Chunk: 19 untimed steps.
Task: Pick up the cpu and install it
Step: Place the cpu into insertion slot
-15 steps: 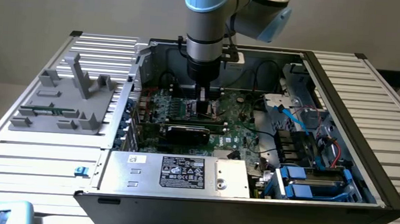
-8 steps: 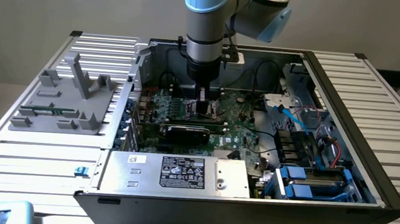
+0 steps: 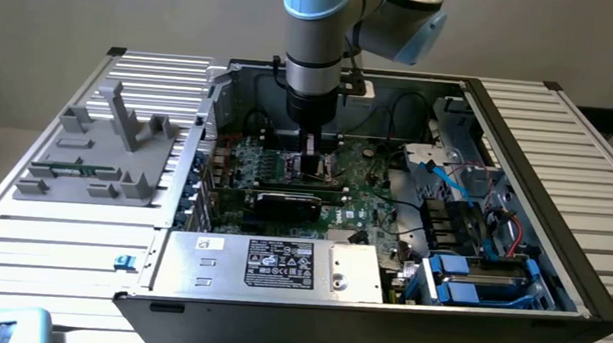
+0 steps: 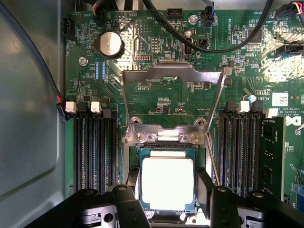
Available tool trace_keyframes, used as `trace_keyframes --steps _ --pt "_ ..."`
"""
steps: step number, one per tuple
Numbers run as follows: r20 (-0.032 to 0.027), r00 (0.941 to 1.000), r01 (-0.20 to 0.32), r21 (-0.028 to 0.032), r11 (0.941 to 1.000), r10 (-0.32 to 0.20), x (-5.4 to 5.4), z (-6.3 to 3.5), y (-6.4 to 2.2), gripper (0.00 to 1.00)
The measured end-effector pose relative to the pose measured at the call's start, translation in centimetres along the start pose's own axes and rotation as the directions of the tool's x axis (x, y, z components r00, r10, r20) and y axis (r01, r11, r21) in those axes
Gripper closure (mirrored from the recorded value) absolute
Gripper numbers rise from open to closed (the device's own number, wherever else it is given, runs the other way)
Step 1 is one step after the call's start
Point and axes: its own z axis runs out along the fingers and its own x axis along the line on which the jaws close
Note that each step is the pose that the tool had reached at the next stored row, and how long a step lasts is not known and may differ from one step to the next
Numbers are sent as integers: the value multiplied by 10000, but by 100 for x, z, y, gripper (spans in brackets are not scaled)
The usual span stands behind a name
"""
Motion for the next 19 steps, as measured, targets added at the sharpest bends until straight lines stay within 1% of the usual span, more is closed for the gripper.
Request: trace_keyframes --steps 3,19 --pt "-1 10000 0 -24 10000 0 0 0 0 44" --pt "-2 10000 -51 -27 10000 51 0 -1 -7 44"
